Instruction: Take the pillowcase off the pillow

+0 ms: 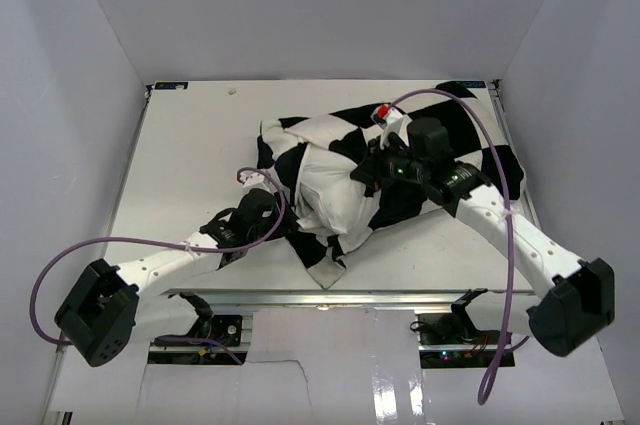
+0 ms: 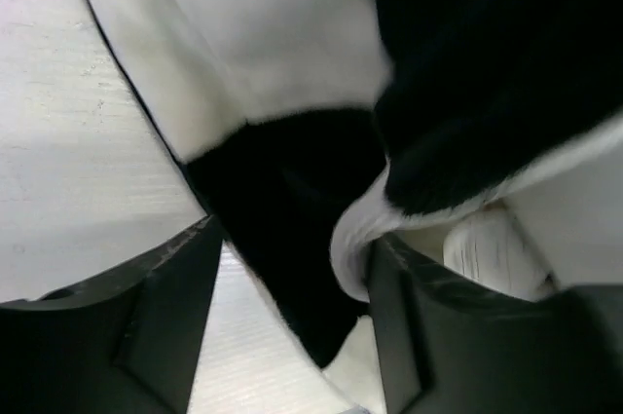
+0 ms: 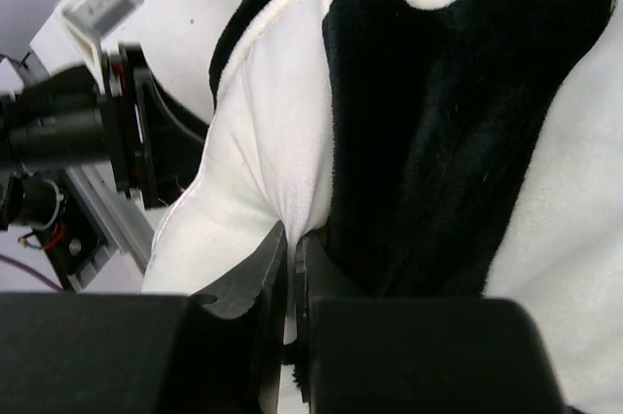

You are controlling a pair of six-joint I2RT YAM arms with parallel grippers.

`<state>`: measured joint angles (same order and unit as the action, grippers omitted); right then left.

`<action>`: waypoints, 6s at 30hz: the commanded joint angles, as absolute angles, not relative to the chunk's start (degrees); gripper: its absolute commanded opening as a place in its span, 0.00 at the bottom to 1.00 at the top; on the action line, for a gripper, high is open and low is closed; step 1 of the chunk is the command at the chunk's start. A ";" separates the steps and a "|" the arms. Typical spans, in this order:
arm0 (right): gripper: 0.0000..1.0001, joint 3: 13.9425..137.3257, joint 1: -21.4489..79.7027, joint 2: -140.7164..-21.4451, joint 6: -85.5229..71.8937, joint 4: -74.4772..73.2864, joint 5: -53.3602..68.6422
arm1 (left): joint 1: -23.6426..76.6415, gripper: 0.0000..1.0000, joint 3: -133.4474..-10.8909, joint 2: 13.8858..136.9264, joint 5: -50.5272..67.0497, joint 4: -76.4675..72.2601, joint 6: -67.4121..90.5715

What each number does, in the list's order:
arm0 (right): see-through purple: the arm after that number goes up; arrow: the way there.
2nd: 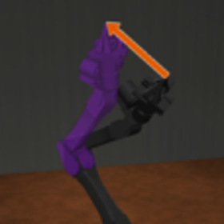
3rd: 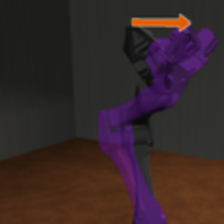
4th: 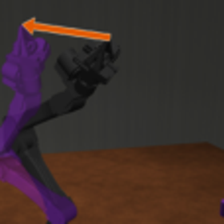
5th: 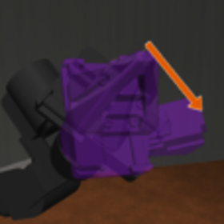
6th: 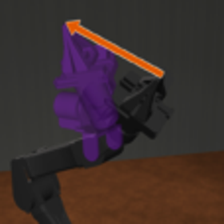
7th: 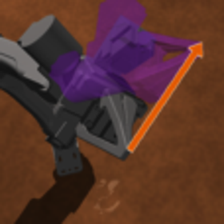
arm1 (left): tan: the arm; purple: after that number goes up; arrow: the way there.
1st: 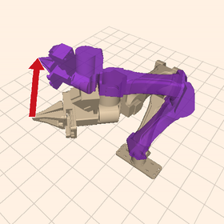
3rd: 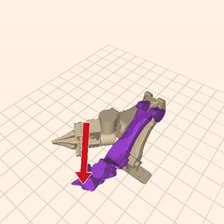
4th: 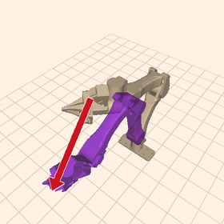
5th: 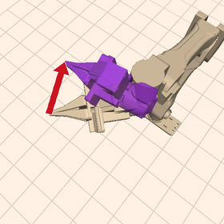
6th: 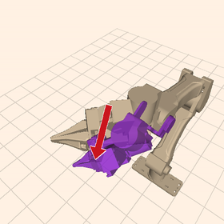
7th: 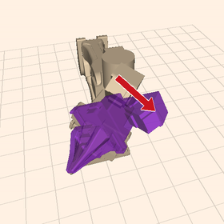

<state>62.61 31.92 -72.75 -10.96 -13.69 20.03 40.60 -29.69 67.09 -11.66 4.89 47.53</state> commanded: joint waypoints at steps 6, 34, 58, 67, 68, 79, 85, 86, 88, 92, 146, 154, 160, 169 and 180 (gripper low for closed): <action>0.08 55.64 30.85 -63.81 -10.54 -6.42 23.55 | 40.17 0.85 -43.40 59.41 -8.00 17.75 34.90; 0.08 54.93 29.53 -48.26 -12.13 -10.89 14.15 | 20.05 0.00 -47.64 77.87 -10.21 16.09 37.71; 0.08 50.02 29.53 -39.55 -10.11 -13.63 24.17 | 9.40 0.56 -64.34 91.07 29.78 8.80 35.59; 0.08 51.06 29.44 -39.64 -10.63 -13.36 24.52 | 12.92 0.75 -59.59 84.73 34.72 6.68 31.74; 0.08 51.33 29.53 -39.64 -10.90 -13.19 24.70 | 13.44 0.75 -59.50 84.99 34.72 6.68 31.38; 0.08 50.98 29.44 -37.09 -11.43 -13.01 28.12 | 13.80 0.24 -64.59 95.70 32.26 8.34 31.64; 0.08 52.73 29.44 -36.12 -10.90 -14.76 29.44 | 13.80 0.00 -69.25 100.01 24.45 11.50 31.55; 0.08 52.91 29.53 -35.60 -10.90 -14.85 29.53 | 13.80 0.00 -69.95 100.63 23.56 11.77 31.47; 0.08 53.09 29.44 -35.07 -10.90 -14.85 30.40 | 13.80 0.00 -72.59 103.26 21.36 12.56 31.64; 0.08 53.00 29.53 -34.80 -11.07 -14.59 31.29 | 13.89 0.00 -76.99 107.40 22.75 12.39 32.17; 0.70 59.85 45.53 -59.58 -14.07 -11.16 -4.82 | 34.27 0.89 -46.59 65.66 7.30 12.57 42.98; 0.70 57.40 45.44 -62.22 -12.22 -12.83 -3.86 | 38.49 0.93 -42.98 65.04 3.34 12.57 45.52; 0.70 56.34 45.44 -64.86 -11.87 -12.74 -3.69 | 40.08 0.91 -41.75 68.11 0.18 12.31 45.97; 0.70 54.76 45.44 -68.73 -11.95 -9.76 -2.11 | 40.17 0.38 -40.34 70.93 -1.40 8.70 45.70; 0.56 59.41 42.63 -81.47 -10.99 -7.21 -6.59 | 40.17 0.00 -44.82 67.86 -7.82 13.18 41.93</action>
